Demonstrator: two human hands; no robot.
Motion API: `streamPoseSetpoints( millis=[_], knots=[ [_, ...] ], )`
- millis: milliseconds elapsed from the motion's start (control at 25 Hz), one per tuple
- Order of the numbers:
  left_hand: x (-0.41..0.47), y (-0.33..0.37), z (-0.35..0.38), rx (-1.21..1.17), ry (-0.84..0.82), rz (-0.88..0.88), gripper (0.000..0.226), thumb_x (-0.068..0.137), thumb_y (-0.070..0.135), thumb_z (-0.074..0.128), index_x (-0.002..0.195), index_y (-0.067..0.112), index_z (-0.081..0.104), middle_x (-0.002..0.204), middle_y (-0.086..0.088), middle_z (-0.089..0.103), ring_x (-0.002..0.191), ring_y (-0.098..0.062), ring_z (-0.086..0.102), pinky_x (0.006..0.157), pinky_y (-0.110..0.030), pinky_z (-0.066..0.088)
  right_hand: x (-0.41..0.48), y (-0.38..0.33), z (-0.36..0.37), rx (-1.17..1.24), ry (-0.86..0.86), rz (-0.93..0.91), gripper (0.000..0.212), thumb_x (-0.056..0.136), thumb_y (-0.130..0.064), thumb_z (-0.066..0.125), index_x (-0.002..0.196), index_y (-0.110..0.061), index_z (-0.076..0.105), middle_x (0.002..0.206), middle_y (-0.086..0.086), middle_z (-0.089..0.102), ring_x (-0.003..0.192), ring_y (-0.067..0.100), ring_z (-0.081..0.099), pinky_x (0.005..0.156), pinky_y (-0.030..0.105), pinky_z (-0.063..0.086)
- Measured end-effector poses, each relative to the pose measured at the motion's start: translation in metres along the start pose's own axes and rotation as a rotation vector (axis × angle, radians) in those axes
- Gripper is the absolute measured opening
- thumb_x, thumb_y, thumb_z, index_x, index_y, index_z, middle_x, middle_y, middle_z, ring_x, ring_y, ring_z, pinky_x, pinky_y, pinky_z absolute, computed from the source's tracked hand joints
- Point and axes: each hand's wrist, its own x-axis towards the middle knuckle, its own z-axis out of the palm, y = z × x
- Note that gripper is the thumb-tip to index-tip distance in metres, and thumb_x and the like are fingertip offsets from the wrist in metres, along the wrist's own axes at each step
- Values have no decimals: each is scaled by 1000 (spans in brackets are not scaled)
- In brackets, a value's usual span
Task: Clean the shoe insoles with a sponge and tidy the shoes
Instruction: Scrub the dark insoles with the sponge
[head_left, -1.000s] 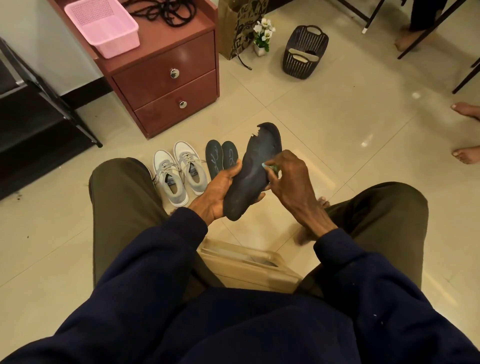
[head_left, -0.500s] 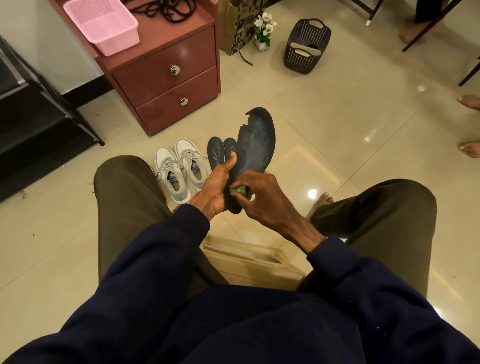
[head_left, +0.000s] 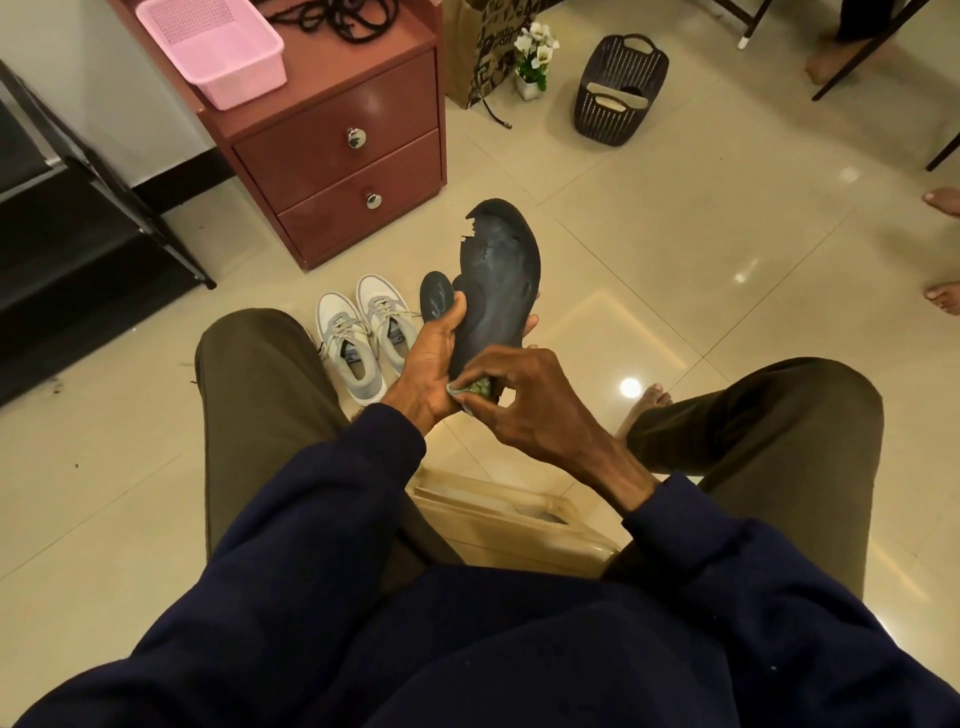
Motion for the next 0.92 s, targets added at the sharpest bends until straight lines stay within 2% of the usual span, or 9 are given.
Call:
streamPoseSetpoints(
  millis=[160,320,400,480,640,800,840,920],
  knots=[
    [2,-1,-2,56,41,35,49,107,40,48,141,6,56,135,-19,65,114,-33,69,105,-46,51,11,23,-13,-151,162,128,15,84,-10,81,98,-8,78,95,4,72,83,11,65,73,31,57],
    [0,-2,-1,29,10,-13,48,108,43,44,136,6,57,137,-20,64,117,-35,67,111,-47,44,-1,9,-9,12,-35,66,12,85,-11,81,96,-12,81,91,-2,72,82,7,65,72,22,55],
    [-1,0,0,24,-3,11,46,109,41,43,131,5,60,127,-19,70,107,-34,72,102,-47,52,4,15,-11,-37,10,105,12,84,-12,82,96,-12,81,91,-1,72,80,8,64,71,25,56],
    [0,0,0,37,21,29,46,109,39,45,136,6,58,125,-19,70,107,-34,72,98,-47,56,7,20,-14,-145,79,128,12,83,-8,81,95,-9,81,92,3,72,81,12,65,72,31,57],
    [0,-2,-1,2,25,-29,47,109,42,43,134,5,58,134,-21,65,116,-37,68,113,-49,44,1,10,-15,2,-82,95,11,83,-9,82,94,-11,82,90,-2,71,81,7,65,71,16,52],
    [1,0,0,49,5,12,46,109,40,43,133,5,59,123,-19,71,106,-32,73,98,-46,55,10,22,-18,-210,64,134,10,83,-7,81,92,-10,80,91,4,72,80,14,65,73,34,58],
    [1,0,0,52,14,12,46,109,40,43,133,5,59,123,-19,71,107,-33,73,98,-46,55,9,22,-17,-172,49,148,10,83,-7,81,92,-10,80,92,3,72,81,14,66,74,36,58],
    [3,-2,-2,14,18,-17,50,109,41,44,139,3,54,135,-22,64,120,-36,66,111,-47,47,5,15,-18,44,-85,154,10,83,-10,83,92,-12,81,91,-1,73,83,13,69,74,34,59]
  ],
)
